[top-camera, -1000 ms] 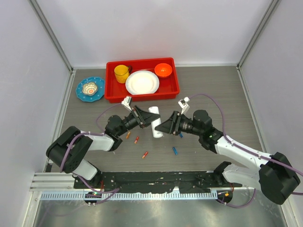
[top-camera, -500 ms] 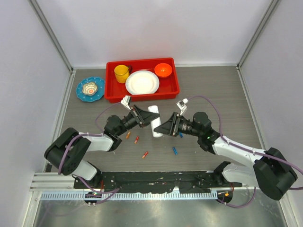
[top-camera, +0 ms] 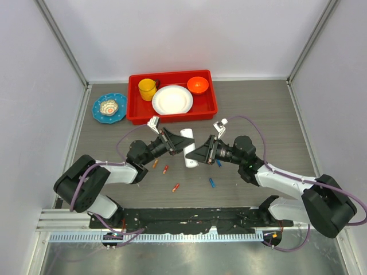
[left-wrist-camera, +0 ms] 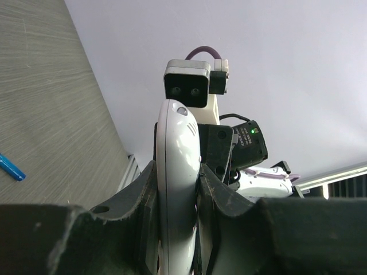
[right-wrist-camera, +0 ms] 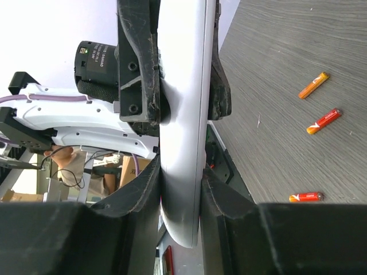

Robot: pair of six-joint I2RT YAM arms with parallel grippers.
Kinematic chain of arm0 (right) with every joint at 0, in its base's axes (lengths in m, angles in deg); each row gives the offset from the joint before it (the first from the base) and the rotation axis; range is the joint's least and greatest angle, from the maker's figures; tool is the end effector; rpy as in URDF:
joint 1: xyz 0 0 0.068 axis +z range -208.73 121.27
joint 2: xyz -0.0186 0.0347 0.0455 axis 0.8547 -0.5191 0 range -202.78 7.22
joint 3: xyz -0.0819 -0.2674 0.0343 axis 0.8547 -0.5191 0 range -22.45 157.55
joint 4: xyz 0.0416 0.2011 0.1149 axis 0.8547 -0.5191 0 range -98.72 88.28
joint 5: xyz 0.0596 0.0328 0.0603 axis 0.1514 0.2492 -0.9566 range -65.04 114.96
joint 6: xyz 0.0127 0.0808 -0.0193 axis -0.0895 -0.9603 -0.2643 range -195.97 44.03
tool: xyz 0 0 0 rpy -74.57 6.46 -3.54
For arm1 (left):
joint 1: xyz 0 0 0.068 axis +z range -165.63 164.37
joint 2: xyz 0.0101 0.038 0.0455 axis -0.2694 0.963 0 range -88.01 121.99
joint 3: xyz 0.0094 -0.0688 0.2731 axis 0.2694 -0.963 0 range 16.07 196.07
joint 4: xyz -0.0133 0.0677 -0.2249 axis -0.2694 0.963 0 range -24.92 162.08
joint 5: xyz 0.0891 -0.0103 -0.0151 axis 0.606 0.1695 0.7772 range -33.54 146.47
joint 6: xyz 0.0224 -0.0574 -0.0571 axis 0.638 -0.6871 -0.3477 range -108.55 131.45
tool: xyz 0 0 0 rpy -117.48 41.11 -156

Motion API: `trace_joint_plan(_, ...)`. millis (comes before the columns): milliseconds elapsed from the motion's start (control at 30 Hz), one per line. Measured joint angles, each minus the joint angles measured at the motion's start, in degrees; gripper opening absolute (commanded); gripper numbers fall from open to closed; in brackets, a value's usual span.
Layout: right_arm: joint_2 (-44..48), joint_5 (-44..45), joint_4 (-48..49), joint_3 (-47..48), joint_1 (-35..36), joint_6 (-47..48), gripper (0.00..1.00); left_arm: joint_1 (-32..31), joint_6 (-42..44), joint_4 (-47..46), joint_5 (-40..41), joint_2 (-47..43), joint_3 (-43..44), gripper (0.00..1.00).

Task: Load the batteries into the remote control
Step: Turn over the remote control at the center of the board.

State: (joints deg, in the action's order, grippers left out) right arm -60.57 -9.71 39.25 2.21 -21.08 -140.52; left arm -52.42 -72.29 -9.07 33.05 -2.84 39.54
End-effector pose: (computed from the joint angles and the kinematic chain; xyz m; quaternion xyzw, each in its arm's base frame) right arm 0.1727 0.1862 0.2569 -0.0410 0.7168 0.6501 0.2488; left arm 0.2154 -0.1976 0.2538 -0.0992 0.6255 -0.7259 0.2683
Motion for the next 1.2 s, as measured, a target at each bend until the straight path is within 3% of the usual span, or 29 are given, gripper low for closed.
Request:
trace_joint_plan(33,0.04,-0.04,-0.09,0.00,0.00,0.31,0.01,0.00,0.02,-0.02,-0.04,0.00,0.00,0.48)
trace_joint_plan(67,0.31,-0.13,-0.68,0.02,-0.02,0.81,0.01,0.00,-0.02,0.00,-0.13,0.02,0.00,0.78)
trace_joint_plan(133,1.64,-0.31,-3.28,0.04,-0.02,2.60,0.01,0.02,-0.37,-0.09,-0.50,0.02,0.02,1.00)
trace_joint_plan(400,10.10,-0.04,-21.14,4.07,-0.26,12.59,0.01,2.25,-1.99,-0.28,-2.45,0.04,2.01,1.00)
trace_joint_plan(467,11.67,5.29,-33.94,9.33,-0.24,17.62,0.01,4.02,-2.43,-0.24,-2.56,-0.04,2.01,1.00)
trace_joint_plan(533,10.73,16.81,-46.53,16.61,-0.09,22.38,0.01,6.16,-2.34,0.22,-1.97,-1.44,1.05,1.00)
trace_joint_plan(633,5.22,40.15,-62.66,29.33,-0.42,30.16,0.01,8.90,0.76,6.71,0.94,-9.22,-2.62,1.00)
trace_joint_plan(767,-3.34,62.40,-72.00,34.86,-2.54,38.01,0.01,7.93,8.52,25.09,6.36,-23.12,-3.13,1.00)
trace_joint_plan(1000,-23.58,75.17,-78.82,37.48,-8.04,45.05,0.01,6.91,19.41,49.33,11.87,-36.87,-2.64,1.00)
trace_joint_plan(1200,-38.38,77.15,-81.29,46.88,-12.50,49.37,0.01,6.91,23.21,59.80,12.83,-40.96,-2.80,1.00)
